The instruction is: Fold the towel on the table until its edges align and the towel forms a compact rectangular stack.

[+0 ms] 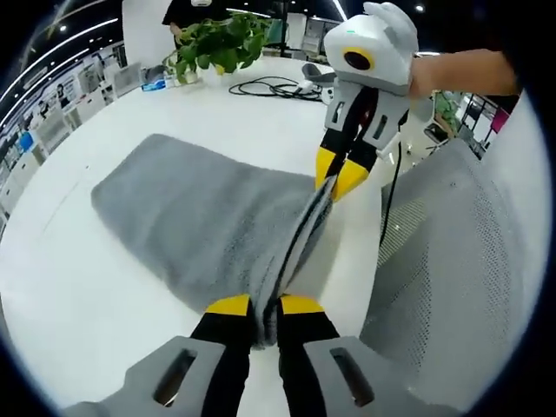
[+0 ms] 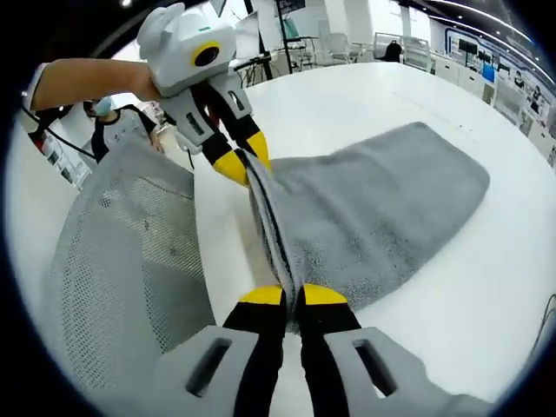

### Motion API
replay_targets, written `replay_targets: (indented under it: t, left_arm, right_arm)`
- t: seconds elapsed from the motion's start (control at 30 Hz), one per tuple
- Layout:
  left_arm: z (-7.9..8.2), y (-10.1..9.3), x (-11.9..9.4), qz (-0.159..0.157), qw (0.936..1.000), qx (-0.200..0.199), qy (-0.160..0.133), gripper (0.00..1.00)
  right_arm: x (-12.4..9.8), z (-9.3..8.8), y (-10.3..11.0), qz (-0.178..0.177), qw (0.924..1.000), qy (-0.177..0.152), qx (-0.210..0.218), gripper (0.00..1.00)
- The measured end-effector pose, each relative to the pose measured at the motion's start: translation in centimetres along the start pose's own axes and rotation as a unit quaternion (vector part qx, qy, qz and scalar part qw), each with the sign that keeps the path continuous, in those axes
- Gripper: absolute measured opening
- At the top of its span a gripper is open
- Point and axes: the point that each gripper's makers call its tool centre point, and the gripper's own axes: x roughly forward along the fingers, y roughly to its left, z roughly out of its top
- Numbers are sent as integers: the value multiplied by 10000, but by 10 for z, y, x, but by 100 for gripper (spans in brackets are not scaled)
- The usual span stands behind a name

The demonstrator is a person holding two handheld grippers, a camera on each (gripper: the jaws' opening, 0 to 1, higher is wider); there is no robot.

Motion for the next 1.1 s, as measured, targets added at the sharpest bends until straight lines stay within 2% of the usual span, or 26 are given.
replay_targets:
  t: [0.53,0.77,0.93,1.1]
  left_arm:
    - [19,-13,-26,-217,9989,-236,-332,9]
    - [33,-11,-41,-194,9976,-303,-584,9]
    - [37,-8,-46,-131,9972,-282,-679,9]
    - [44,2,-54,-19,9962,-322,-805,9]
  right_arm:
    - [-17,11,13,115,9979,-451,440,3]
    - [-30,27,13,110,9954,-740,592,3]
    - [-36,38,10,92,9943,-867,613,3]
    - [-43,53,5,-16,9927,-1054,583,3]
